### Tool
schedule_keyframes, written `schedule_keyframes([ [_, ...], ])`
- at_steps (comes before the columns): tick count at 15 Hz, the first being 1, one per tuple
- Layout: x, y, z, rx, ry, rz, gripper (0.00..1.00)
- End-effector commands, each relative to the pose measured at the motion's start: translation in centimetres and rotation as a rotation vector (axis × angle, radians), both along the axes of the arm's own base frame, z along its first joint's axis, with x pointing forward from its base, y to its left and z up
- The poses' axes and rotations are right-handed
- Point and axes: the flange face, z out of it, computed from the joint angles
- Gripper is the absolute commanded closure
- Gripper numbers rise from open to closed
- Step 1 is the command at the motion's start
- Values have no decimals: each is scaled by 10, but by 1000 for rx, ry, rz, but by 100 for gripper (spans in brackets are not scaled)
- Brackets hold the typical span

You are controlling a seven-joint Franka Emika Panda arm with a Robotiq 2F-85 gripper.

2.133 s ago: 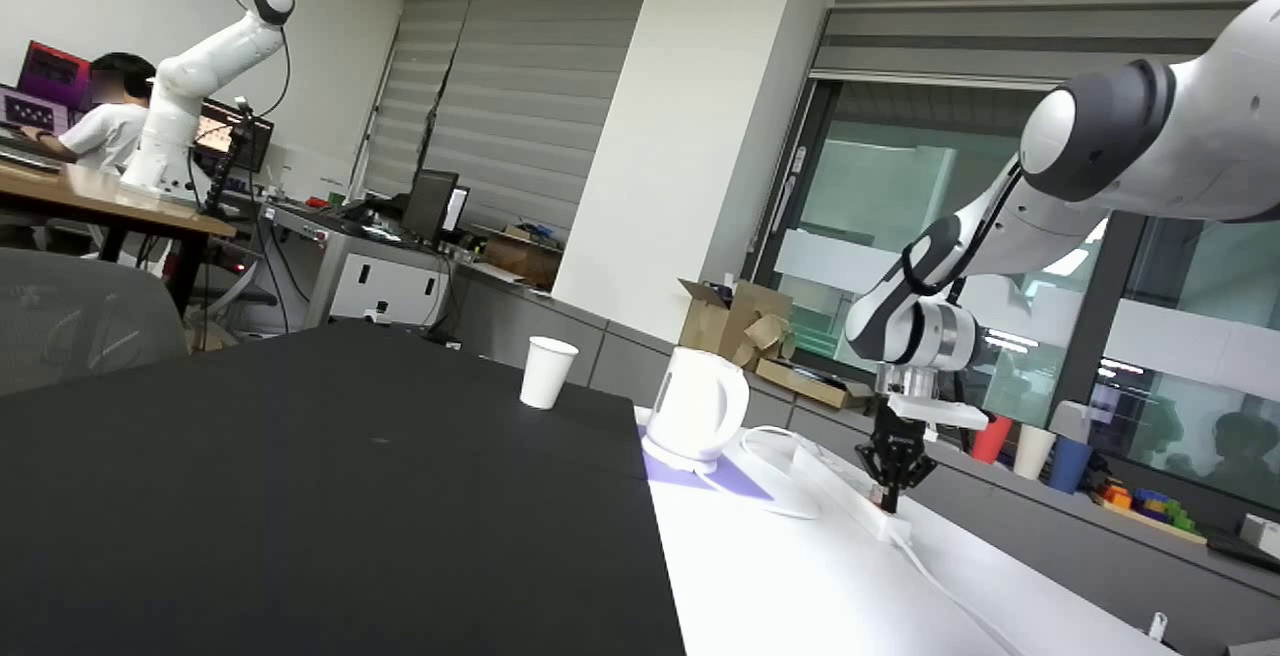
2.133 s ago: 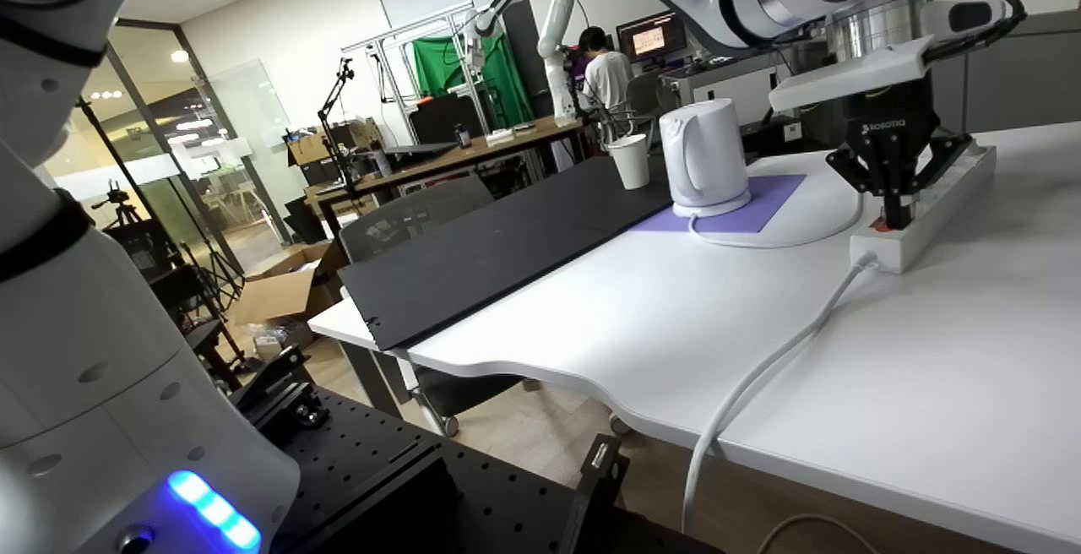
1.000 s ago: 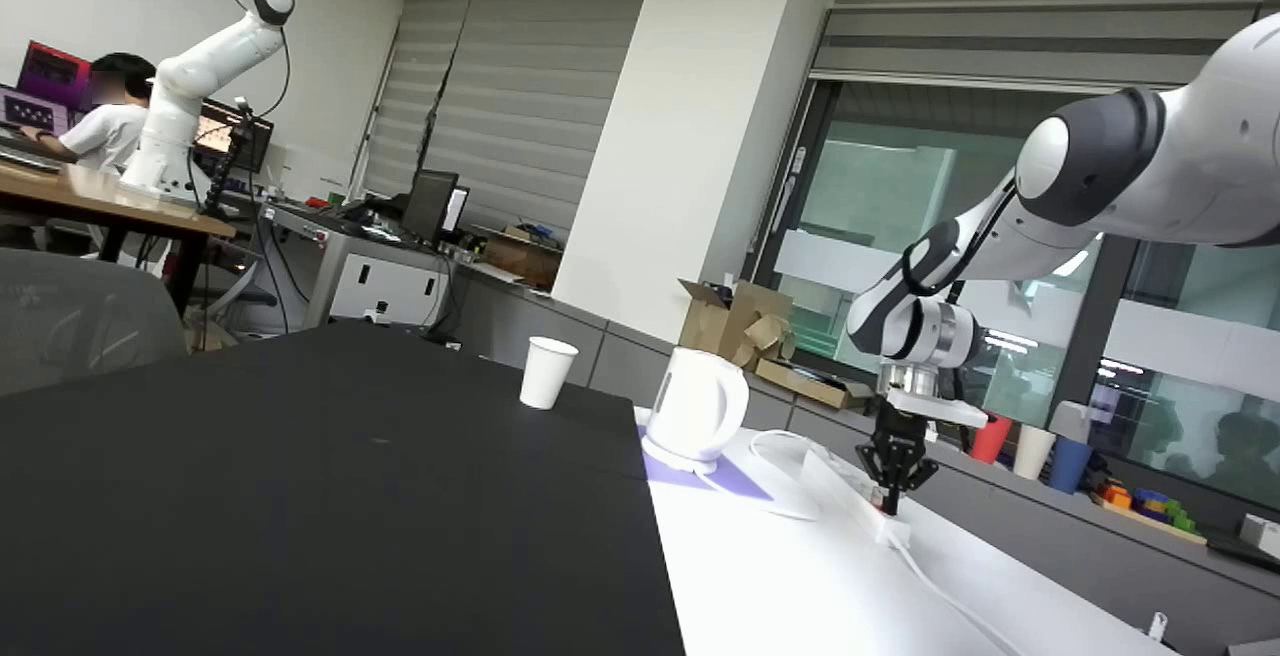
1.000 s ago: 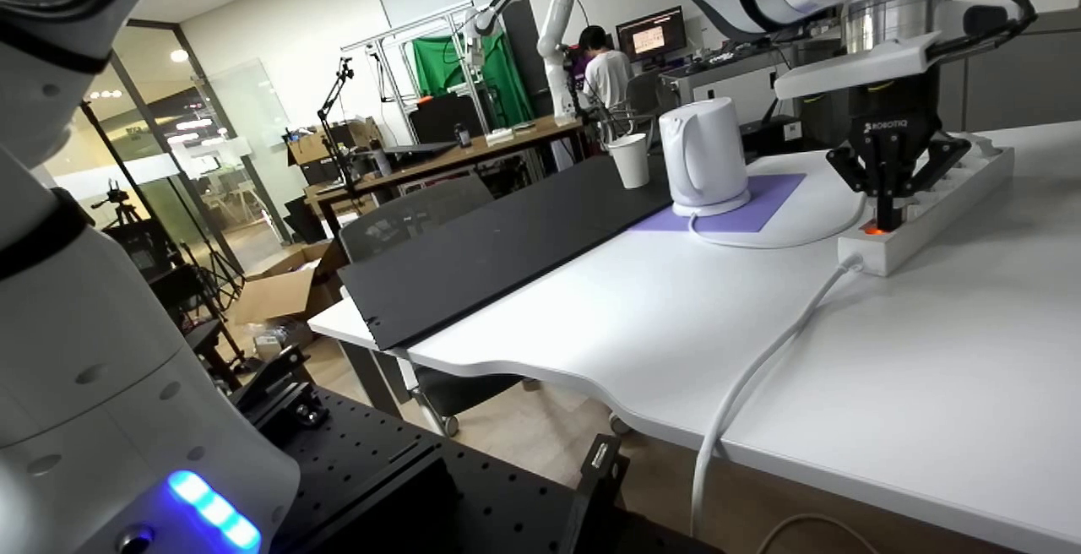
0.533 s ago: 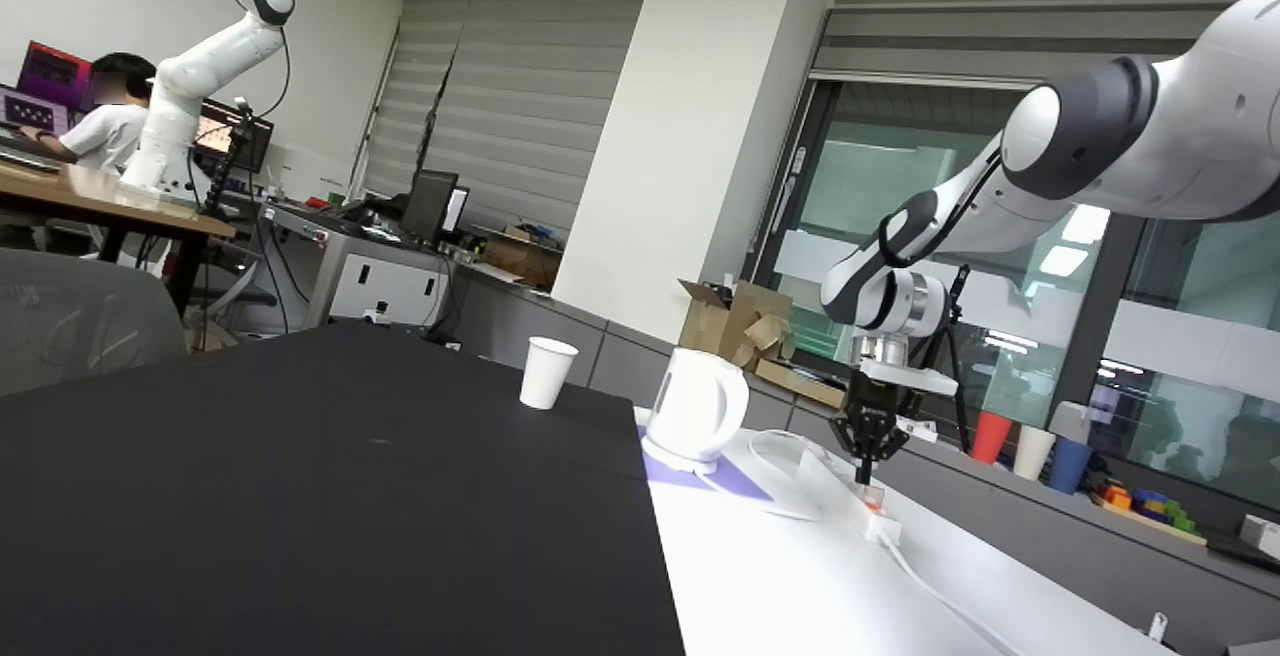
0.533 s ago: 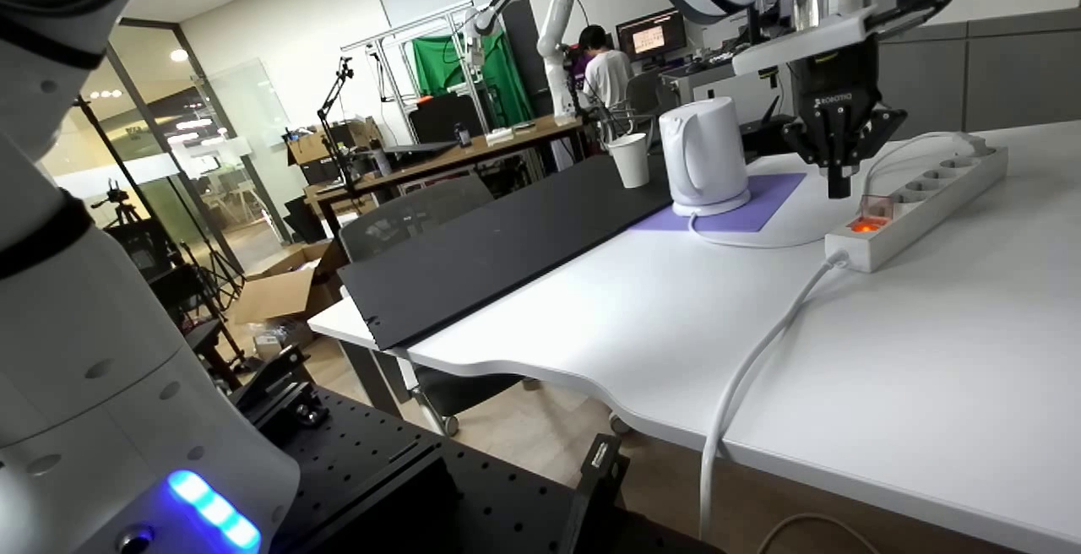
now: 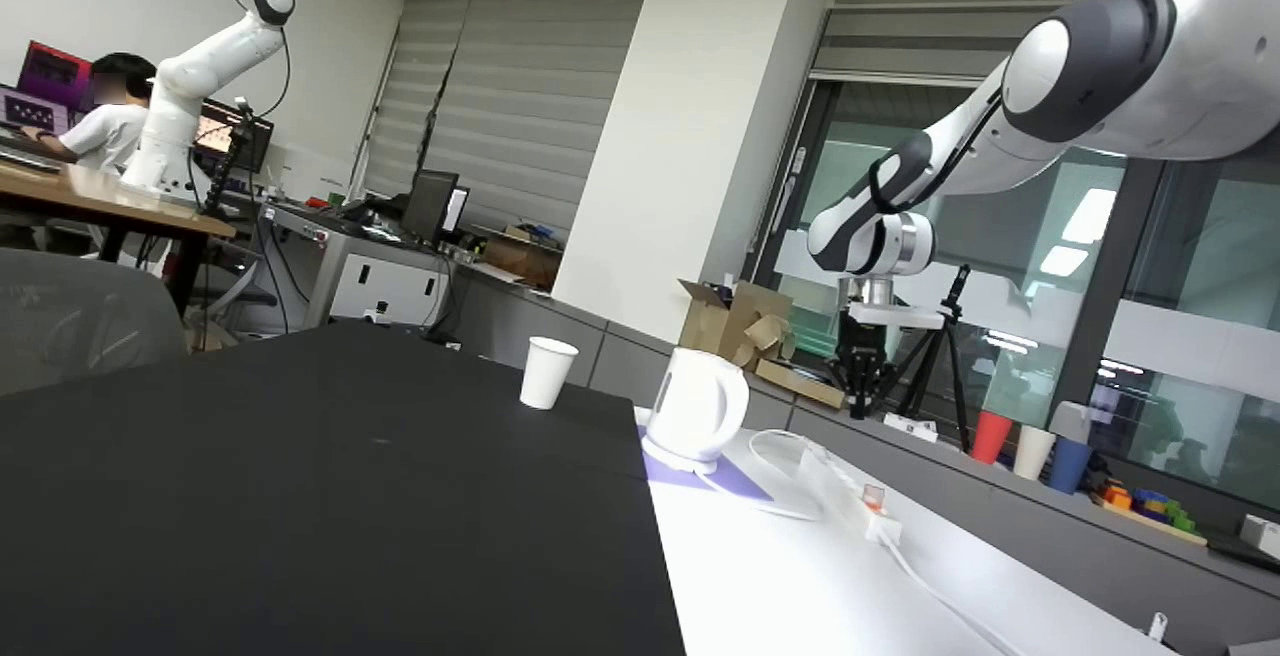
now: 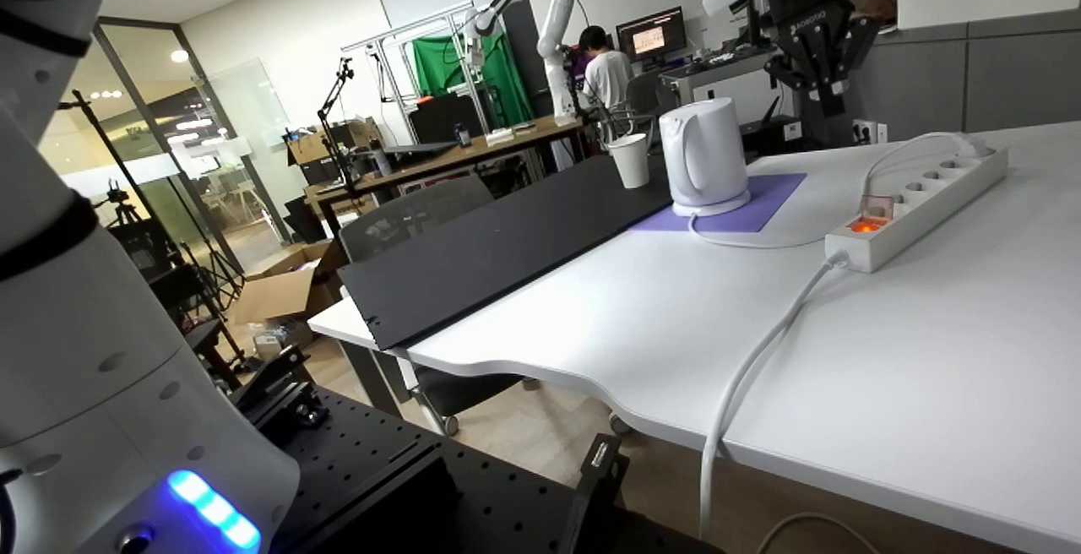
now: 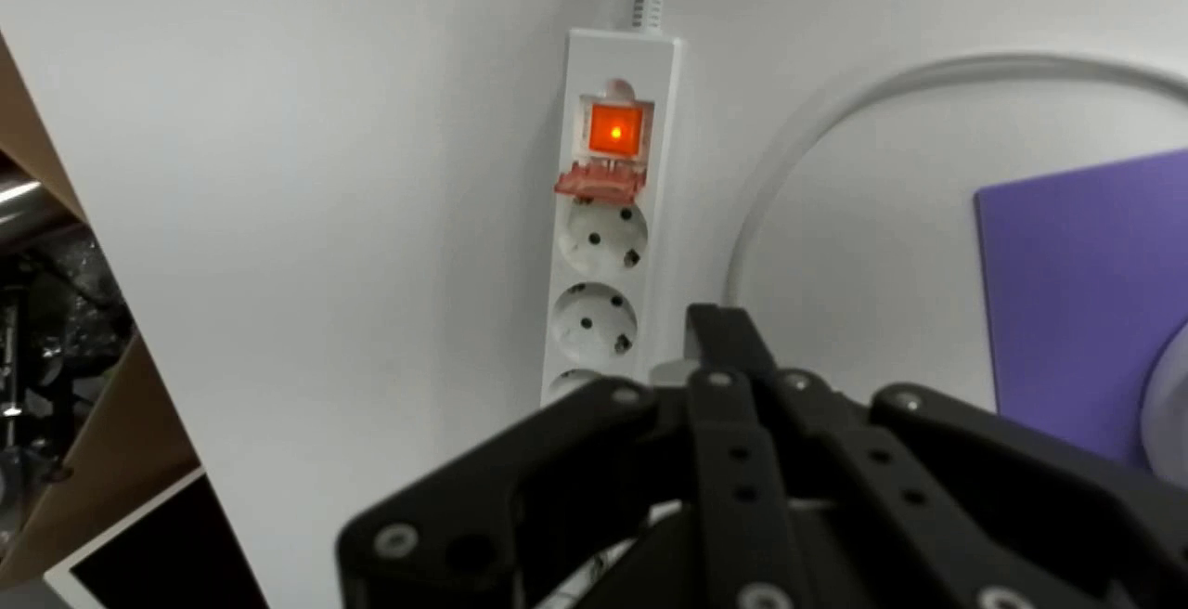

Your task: Turn on the big switch on the adapter

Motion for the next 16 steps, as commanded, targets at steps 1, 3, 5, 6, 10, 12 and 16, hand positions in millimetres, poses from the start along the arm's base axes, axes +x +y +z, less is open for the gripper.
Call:
schedule_keyframes([
  [1, -1, 11, 25, -49, -50, -5, 100],
  [3, -1, 16, 32, -65, -47, 9, 100],
  [5, -3, 22, 39, -66, -20, 22, 100],
  [6, -3, 23, 42, -72, -16, 25, 100],
  [10, -3, 26, 58, -80, -9, 33, 100],
  [12, -5, 25, 64, -104, 13, 43, 72],
  [16, -7, 26, 71, -127, 37, 53, 46],
])
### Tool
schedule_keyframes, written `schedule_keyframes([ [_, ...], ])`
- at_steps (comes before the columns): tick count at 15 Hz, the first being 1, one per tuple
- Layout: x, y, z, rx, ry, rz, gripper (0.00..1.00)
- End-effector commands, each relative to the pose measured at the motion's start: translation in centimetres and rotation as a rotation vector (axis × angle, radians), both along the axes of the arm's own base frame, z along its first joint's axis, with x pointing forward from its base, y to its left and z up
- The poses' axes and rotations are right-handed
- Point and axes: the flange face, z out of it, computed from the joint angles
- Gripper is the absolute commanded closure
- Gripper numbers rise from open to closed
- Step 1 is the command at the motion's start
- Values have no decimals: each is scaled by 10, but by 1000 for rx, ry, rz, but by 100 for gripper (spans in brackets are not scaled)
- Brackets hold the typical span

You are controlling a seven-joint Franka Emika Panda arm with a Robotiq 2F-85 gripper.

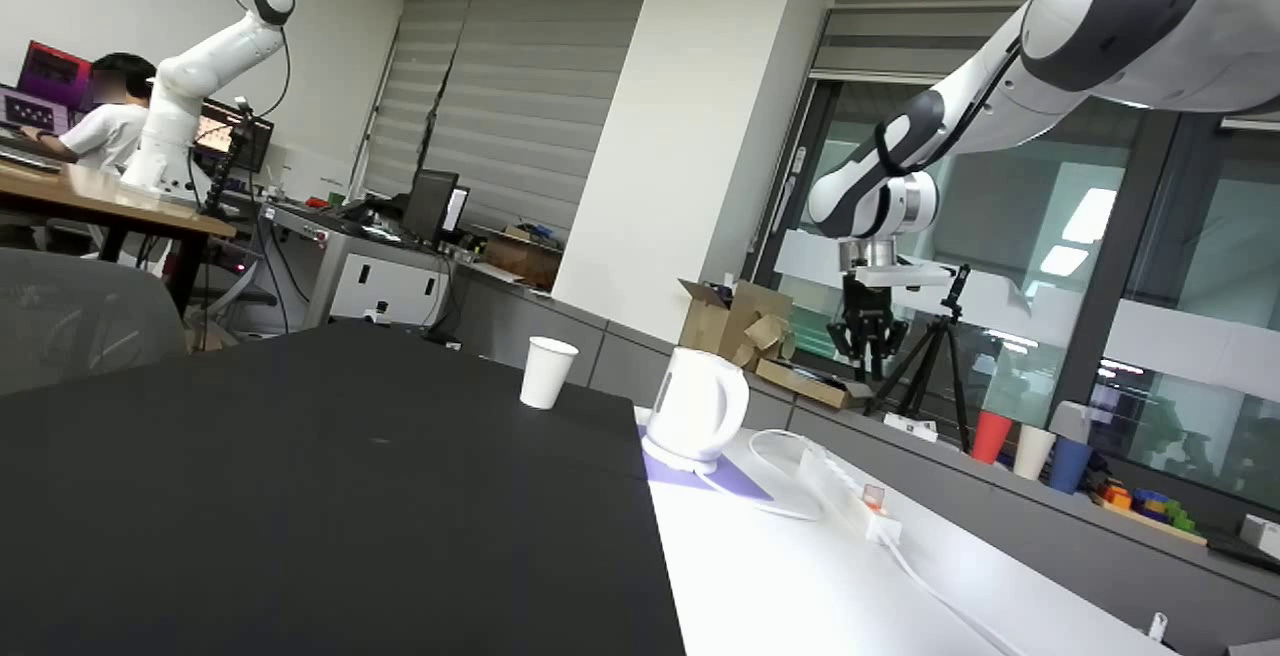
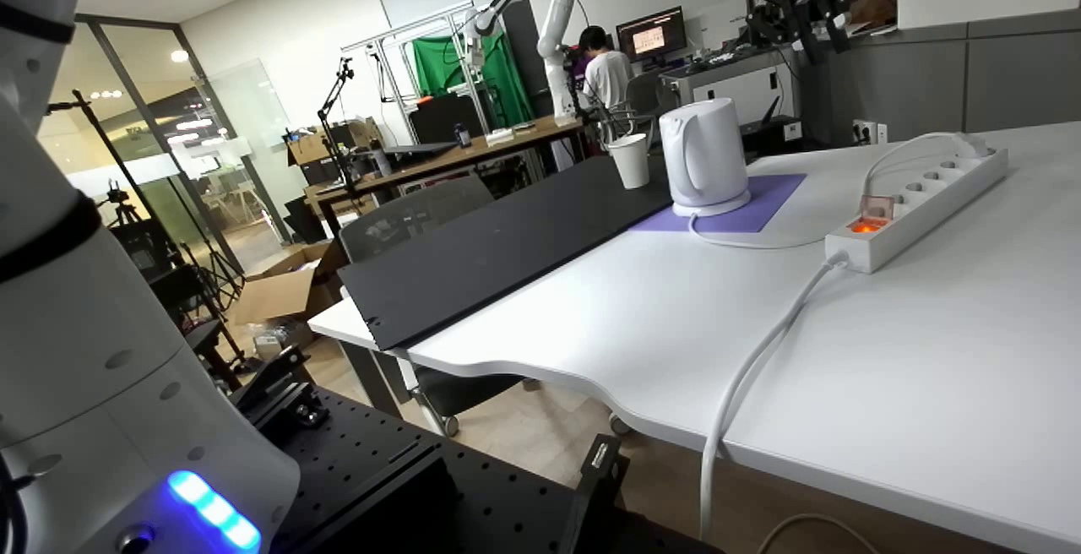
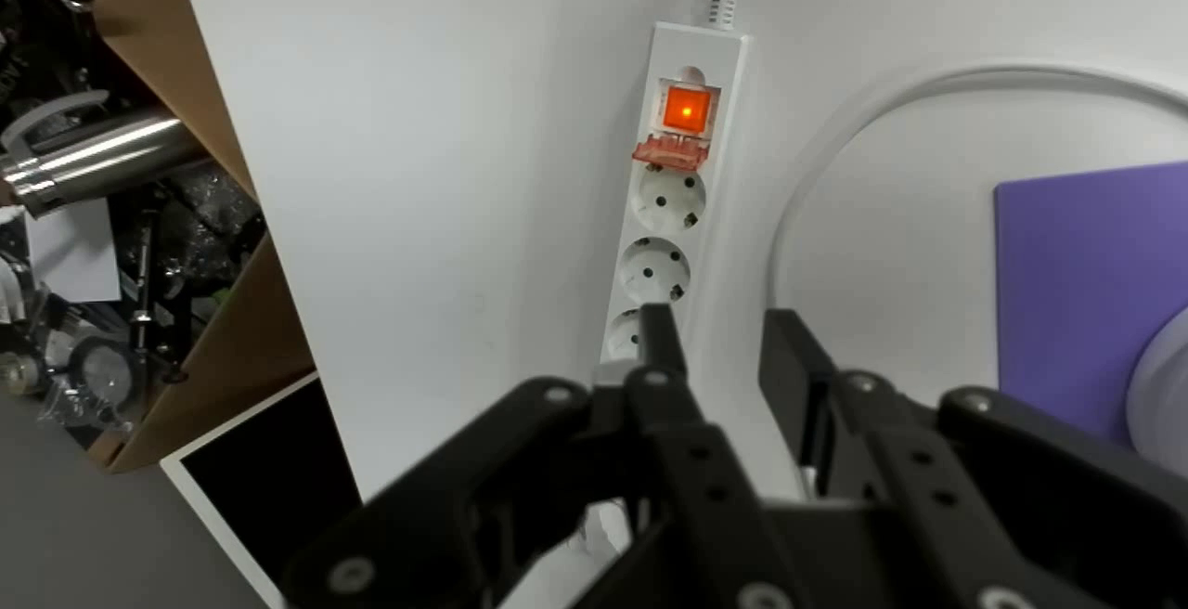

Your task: Turn on the big switch on the adapter

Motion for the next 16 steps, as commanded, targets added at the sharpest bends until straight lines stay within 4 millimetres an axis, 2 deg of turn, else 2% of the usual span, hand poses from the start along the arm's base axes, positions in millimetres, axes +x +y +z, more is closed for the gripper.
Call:
schedule_keyframes([
  [1, -6, 6, 12, -26, 23, -12, 40],
  [4, -7, 7, 15, -34, 33, -7, 19],
  [7, -7, 7, 16, -38, 35, -4, 1],
  [11, -8, 4, 18, -44, 28, -15, 0],
  [12, -1, 1, 8, -33, 29, 17, 0],
  [16, -1, 0, 9, -34, 27, 14, 0],
])
